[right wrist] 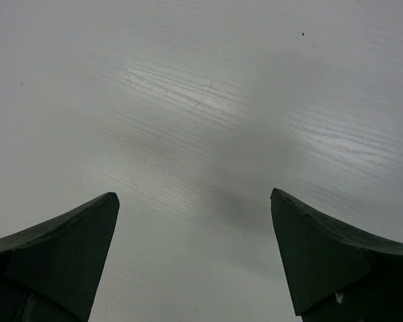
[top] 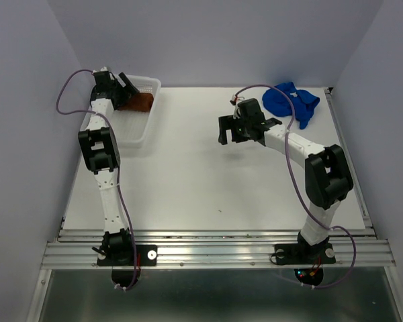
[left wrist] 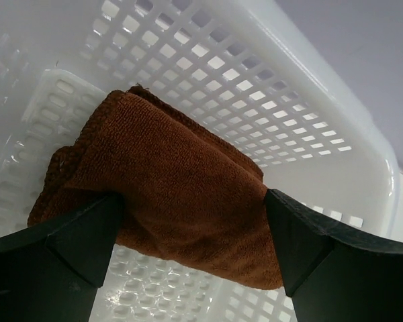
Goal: Roll the towels
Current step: Place the rolled towel into the container, then grab a towel with the right arm
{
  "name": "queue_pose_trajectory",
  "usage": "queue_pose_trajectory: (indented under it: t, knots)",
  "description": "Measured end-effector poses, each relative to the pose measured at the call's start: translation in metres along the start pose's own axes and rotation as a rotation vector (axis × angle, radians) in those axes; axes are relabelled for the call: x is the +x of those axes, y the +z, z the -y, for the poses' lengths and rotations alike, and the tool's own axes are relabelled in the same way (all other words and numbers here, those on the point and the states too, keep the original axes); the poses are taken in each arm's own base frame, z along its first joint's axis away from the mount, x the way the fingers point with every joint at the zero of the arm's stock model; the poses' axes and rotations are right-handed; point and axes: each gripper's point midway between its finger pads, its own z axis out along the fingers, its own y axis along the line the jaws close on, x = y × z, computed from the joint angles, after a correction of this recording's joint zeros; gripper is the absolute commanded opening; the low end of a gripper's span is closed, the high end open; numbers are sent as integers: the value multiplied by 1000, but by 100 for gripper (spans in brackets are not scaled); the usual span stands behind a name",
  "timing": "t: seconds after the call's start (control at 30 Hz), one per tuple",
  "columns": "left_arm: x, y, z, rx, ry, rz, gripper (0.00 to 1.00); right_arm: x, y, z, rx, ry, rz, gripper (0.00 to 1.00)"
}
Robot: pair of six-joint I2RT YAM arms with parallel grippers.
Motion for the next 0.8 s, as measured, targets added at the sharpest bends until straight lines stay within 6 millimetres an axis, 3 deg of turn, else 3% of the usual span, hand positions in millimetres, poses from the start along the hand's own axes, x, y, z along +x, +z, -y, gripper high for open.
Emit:
queue_pose_trajectory:
  t: [0.23,0.6,0.8]
  knots:
    - [-15,0,11,41,13,45,99,4,4,2,8,-1,-11,100]
    - [-12,0,16,51,21,46,99,1,4,5,15,3,-7,100]
    - [-29,-24,32,50,33,63,99,-16,0,11,43,27,28,100]
